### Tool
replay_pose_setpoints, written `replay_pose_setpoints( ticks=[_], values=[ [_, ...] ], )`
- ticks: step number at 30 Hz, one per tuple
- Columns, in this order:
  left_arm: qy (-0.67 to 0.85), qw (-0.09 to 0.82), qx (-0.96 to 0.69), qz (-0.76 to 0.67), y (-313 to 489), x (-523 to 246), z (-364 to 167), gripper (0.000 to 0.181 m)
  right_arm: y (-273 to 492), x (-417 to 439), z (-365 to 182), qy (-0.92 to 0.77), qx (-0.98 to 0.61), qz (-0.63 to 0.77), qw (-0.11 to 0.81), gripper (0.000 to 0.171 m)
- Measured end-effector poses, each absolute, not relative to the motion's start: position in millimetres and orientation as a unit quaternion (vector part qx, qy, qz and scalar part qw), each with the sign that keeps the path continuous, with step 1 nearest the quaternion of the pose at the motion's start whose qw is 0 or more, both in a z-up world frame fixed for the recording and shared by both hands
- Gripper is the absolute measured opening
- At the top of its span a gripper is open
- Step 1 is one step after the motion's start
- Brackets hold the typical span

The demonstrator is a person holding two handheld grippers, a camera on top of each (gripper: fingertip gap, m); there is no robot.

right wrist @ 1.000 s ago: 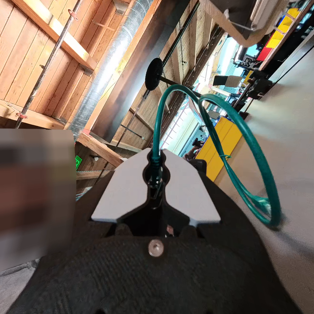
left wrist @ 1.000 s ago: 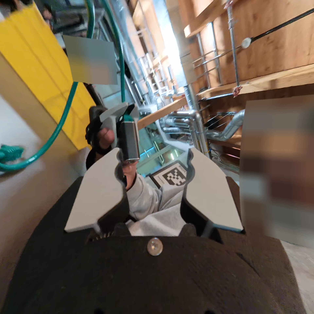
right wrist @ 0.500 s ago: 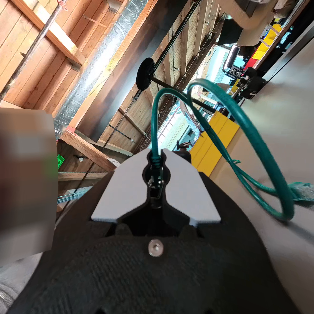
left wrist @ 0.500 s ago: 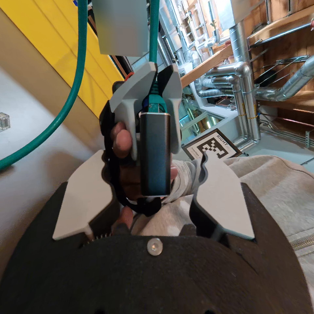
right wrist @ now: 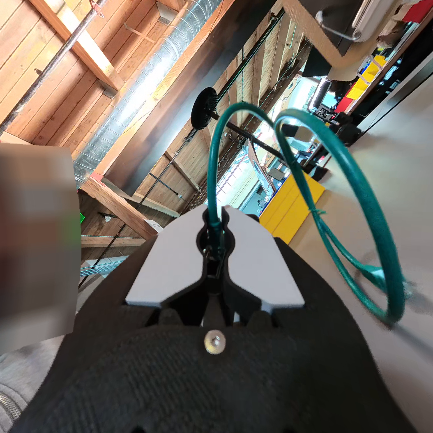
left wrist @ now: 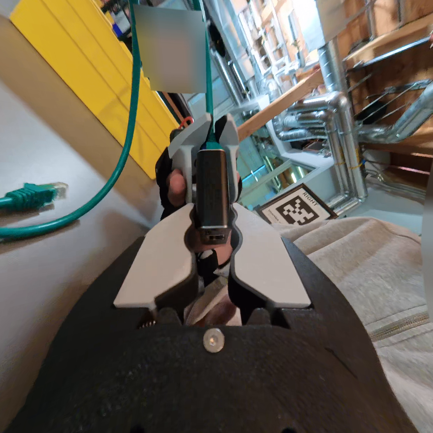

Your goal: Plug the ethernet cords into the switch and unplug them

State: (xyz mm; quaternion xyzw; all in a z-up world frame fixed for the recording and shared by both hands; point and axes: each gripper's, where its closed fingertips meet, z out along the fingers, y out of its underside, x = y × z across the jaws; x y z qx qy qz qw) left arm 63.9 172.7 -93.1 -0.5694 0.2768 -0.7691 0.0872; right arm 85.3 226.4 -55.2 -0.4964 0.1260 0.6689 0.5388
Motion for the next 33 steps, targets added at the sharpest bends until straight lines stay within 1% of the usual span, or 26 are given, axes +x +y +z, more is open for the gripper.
replay_pose_setpoints(
  ticks=[5,10,15,19,23,28,33],
  values=[
    [0.232,0.123,-0.57,-0.778,200,51,-86,0.023,230,83,-60,0.108,-0.524,0.662,0.524,0.013],
    [0.187,0.154,-0.568,-0.787,223,39,-81,0.022,230,64,-72,0.058,-0.586,0.635,0.501,0.012],
    [0.164,0.132,-0.562,-0.8,225,39,-82,0.023,230,64,-74,0.05,-0.591,0.63,0.501,0.01],
    [0.199,0.098,-0.564,-0.795,206,48,-86,0.032,229,63,-75,0.059,-0.582,0.647,0.489,0.01],
    [0.248,0.095,-0.571,-0.777,190,55,-90,0.032,225,53,-75,0.038,-0.59,0.647,0.482,0.009],
    [0.255,0.063,-0.568,-0.78,180,56,-93,0.024,222,47,-73,-0.001,-0.607,0.624,0.493,0.008],
    [0.268,0.052,-0.569,-0.776,175,57,-94,0.024,222,47,-73,-0.02,-0.615,0.61,0.498,0.008]
  ],
)
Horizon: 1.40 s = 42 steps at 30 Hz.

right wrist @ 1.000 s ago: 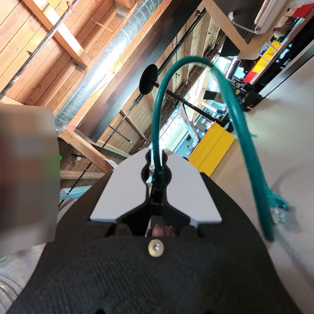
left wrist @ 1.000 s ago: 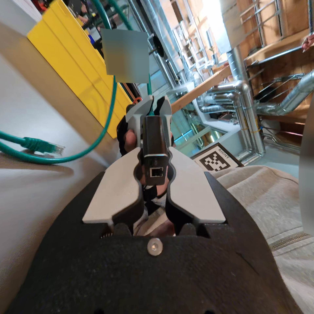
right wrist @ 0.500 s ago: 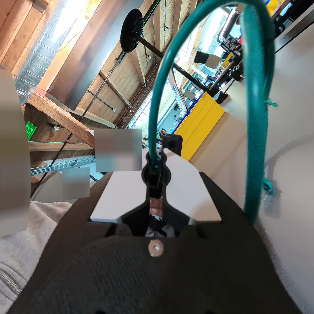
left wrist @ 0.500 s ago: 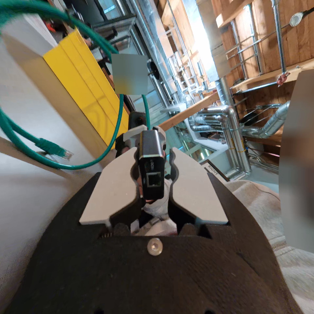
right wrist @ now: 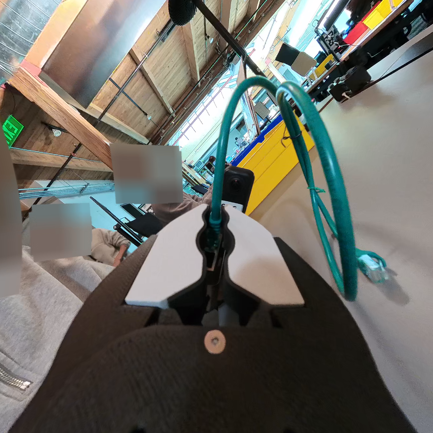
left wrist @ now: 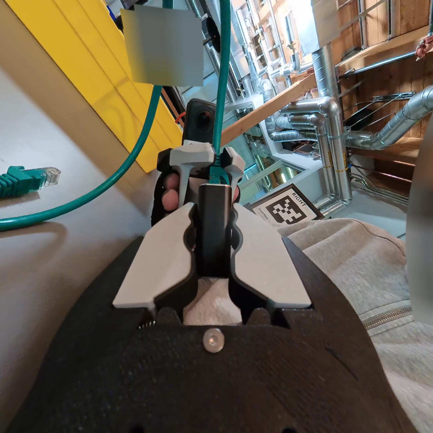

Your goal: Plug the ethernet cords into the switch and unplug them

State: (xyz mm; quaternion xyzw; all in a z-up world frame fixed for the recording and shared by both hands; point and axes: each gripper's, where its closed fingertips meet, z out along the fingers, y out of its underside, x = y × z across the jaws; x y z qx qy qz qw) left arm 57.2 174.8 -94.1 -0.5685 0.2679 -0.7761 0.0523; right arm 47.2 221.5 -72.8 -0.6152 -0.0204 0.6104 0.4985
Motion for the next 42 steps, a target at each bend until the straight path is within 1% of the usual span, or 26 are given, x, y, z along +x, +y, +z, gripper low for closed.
replay_pose_setpoints(
  ticks=[3,6,10,14,15,18,22,24,27,30,32,33,38,39,40,42],
  values=[
    [0.271,0.058,-0.569,-0.774,175,57,-94,0.024,222,50,-68,-0.022,-0.607,0.615,0.502,0.009],
    [0.266,0.071,-0.568,-0.776,179,55,-92,0.024,223,66,-53,-0.008,-0.574,0.635,0.518,0.034],
    [0.23,0.068,-0.548,-0.801,187,51,-82,0.024,229,88,-48,0.0,-0.571,0.604,0.556,0.064],
    [0.227,0.092,-0.553,-0.797,193,49,-82,0.023,231,84,-54,-0.055,-0.613,0.534,0.579,0.073],
    [0.228,0.098,-0.552,-0.796,194,49,-81,0.023,231,81,-55,-0.07,-0.617,0.519,0.587,0.078],
    [0.225,0.107,-0.55,-0.797,196,49,-79,0.023,229,68,-55,-0.095,-0.604,0.502,0.612,0.102],
    [0.239,0.109,-0.548,-0.794,191,50,-79,0.023,223,48,-59,-0.085,-0.593,0.56,0.572,0.106],
    [0.255,0.117,-0.55,-0.786,188,52,-80,0.023,221,44,-59,-0.085,-0.59,0.572,0.563,0.103],
    [0.283,0.139,-0.557,-0.768,185,53,-81,0.023,218,41,-62,-0.098,-0.595,0.568,0.56,0.087],
    [0.306,0.165,-0.56,-0.752,183,54,-81,0.023,214,39,-65,-0.109,-0.602,0.572,0.547,0.055],
    [0.316,0.184,-0.564,-0.741,183,55,-81,0.023,212,38,-67,-0.109,-0.601,0.585,0.534,0.027],
    [0.321,0.194,-0.565,-0.735,184,55,-81,0.023,211,38,-66,-0.105,-0.597,0.592,0.531,0.021],
    [0.351,0.234,-0.569,-0.706,182,56,-82,0.023,211,38,-64,-0.089,-0.587,0.599,0.537,0.02],
    [0.355,0.239,-0.57,-0.701,182,56,-83,0.023,210,38,-64,-0.09,-0.589,0.597,0.538,0.02],
    [0.358,0.241,-0.573,-0.696,182,57,-84,0.023,209,37,-64,-0.092,-0.59,0.596,0.537,0.016],
    [0.359,0.239,-0.571,-0.699,181,57,-83,0.023,209,37,-63,-0.095,-0.594,0.596,0.532,0.015]
  ],
)
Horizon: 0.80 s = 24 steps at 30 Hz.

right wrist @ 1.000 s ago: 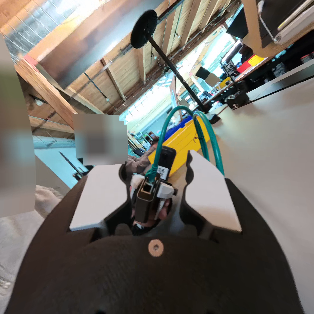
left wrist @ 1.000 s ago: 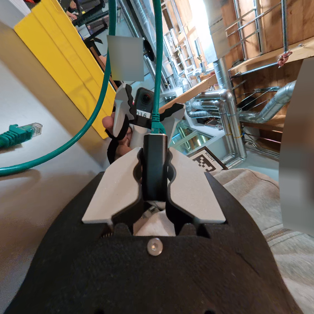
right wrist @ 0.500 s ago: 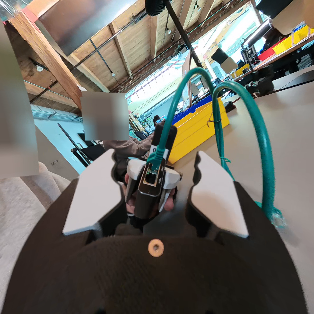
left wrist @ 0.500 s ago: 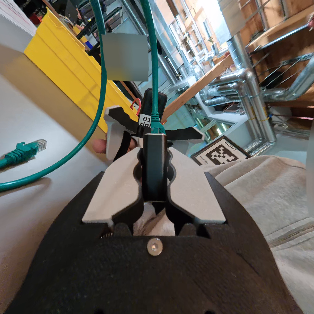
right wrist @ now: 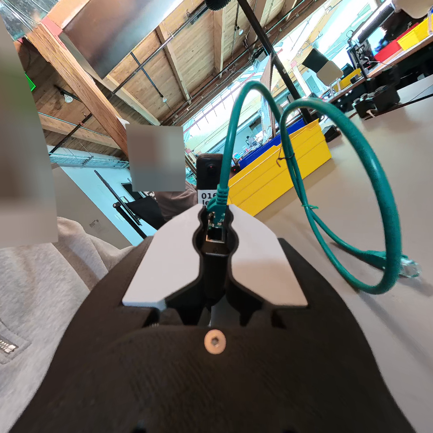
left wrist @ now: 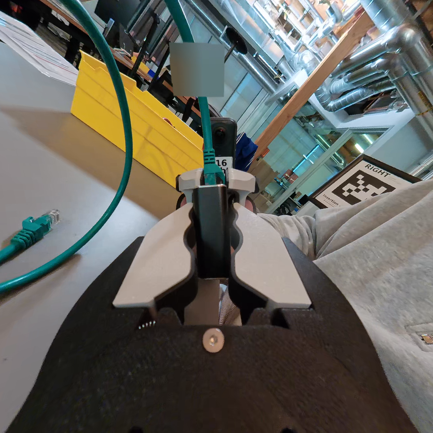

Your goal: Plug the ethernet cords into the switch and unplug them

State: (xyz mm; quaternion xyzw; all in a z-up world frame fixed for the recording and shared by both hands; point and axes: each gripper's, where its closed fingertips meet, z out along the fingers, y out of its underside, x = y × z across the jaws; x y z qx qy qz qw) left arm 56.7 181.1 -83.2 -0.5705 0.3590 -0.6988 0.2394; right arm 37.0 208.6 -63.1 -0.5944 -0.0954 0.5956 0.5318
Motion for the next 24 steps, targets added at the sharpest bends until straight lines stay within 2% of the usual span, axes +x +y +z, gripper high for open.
replay_pose_setpoints(
  ticks=[24],
  values=[
    [0.379,0.196,-0.57,-0.702,169,59,-90,0.023,201,35,-68,-0.097,-0.601,0.633,0.478,0.014]
  ],
)
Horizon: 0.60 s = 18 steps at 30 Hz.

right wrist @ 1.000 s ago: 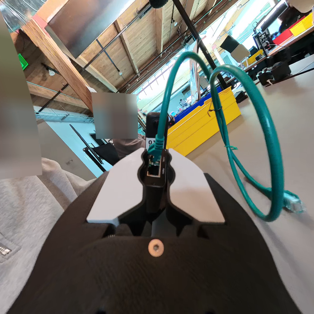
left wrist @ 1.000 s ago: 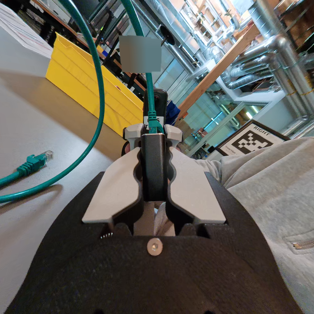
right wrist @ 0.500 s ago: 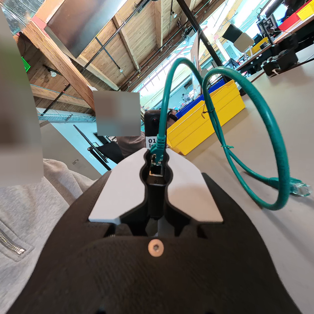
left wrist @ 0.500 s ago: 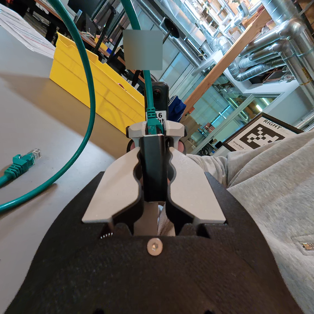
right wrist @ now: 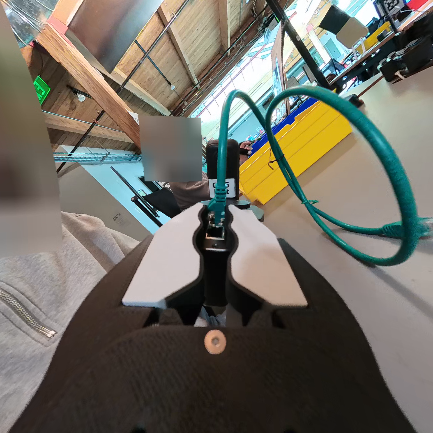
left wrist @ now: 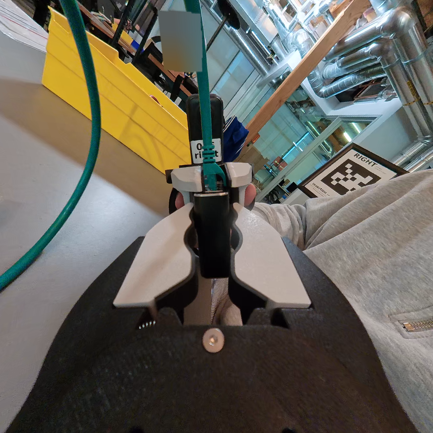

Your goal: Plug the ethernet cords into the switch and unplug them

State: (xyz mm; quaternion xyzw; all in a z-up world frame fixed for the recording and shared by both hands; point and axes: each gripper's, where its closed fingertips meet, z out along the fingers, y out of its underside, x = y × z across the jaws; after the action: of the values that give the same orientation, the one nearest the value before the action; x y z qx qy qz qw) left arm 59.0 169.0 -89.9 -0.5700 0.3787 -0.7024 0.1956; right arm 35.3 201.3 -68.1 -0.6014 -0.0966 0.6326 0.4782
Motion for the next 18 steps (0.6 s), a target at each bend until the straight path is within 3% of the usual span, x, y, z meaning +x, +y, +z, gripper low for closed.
replay_pose_setpoints(
  ticks=[5,8,18],
  values=[
    [0.38,0.202,-0.572,-0.698,170,59,-90,0.023,202,37,-65,-0.081,-0.586,0.652,0.474,0.016],
    [0.372,0.204,-0.58,-0.696,174,58,-91,0.023,209,45,-61,-0.045,-0.565,0.676,0.471,0.052],
    [0.371,0.213,-0.584,-0.69,177,57,-91,0.023,211,44,-69,-0.086,-0.614,0.604,0.501,0.04]
  ],
)
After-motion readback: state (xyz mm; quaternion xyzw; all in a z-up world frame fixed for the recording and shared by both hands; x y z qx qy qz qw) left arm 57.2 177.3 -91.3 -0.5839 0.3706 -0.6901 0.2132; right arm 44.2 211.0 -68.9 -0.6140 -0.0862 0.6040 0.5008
